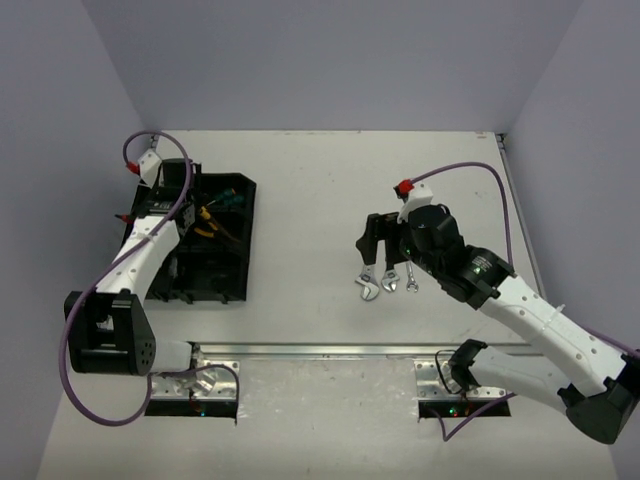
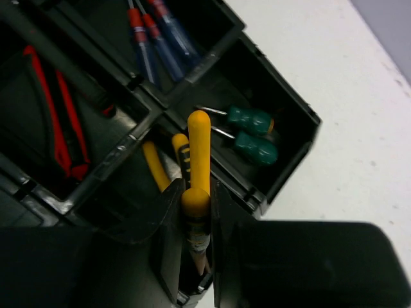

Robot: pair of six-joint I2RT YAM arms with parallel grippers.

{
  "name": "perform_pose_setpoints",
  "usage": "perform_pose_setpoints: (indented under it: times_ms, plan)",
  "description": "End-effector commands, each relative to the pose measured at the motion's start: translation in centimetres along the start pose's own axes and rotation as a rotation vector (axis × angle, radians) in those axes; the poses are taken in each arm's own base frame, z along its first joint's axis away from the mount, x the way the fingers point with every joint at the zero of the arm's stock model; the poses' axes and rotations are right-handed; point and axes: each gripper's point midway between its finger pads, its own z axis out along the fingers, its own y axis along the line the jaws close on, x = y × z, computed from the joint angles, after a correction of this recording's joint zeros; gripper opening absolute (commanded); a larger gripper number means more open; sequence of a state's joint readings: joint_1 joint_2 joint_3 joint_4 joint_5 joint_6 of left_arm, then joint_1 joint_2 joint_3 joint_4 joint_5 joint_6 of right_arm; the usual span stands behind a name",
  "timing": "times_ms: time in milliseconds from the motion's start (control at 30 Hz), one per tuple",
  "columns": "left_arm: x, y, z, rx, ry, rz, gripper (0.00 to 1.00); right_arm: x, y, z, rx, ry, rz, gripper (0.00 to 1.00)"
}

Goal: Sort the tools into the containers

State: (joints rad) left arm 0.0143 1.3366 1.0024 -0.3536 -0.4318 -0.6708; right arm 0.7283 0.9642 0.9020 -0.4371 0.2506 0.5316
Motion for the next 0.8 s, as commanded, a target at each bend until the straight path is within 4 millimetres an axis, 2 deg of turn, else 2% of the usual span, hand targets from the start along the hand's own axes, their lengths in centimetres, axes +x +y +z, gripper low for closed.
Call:
perform_pose_setpoints:
  times_ms: [0, 200, 400, 567, 600, 633, 700, 767]
  plan:
    - [-5.2, 0.4, -0.2, -0.099, -0.157, -0.086, 0.00, 0.0, -0.8, 0.4, 0.027, -0.007, -0.035, 0.99]
    - [-4.4, 1.0, 0.5, -0.136, -0.142, -0.100, 0.00, 0.4, -1.4, 0.9, 0.043, 0.010, -0.048, 0.99]
    - [-2.7, 0.8, 0.8, -0.102, -0.084, -0.097, 0.00, 0.5, -1.3, 1.5, 0.047, 0.029, -0.043, 0.99]
    - [-2.1, 0.6, 0.3, -0.063, -0.063, -0.091, 0.02, 0.9, -1.2, 2.2, 0.046, 0.051, -0.036, 0.99]
    - [-2.1, 0.5, 0.2, -0.056, -0.061, -0.088, 0.06, 0.9, -1.1, 2.3, 0.044, 0.055, -0.035, 0.99]
    - [-2.1, 0.5, 0.0, -0.047, -0.061, -0.085, 0.18, 1.0, -1.0, 2.4, 0.042, 0.059, -0.034, 0.99]
    - [-2.3, 0.3, -0.4, -0.029, -0.066, -0.084, 0.52, 1.0, -0.9, 2.6, 0.041, 0.065, -0.031, 0.99]
    - [-2.6, 0.2, -0.9, -0.016, -0.070, -0.088, 0.72, 0.8, -0.8, 2.7, 0.040, 0.065, -0.030, 0.99]
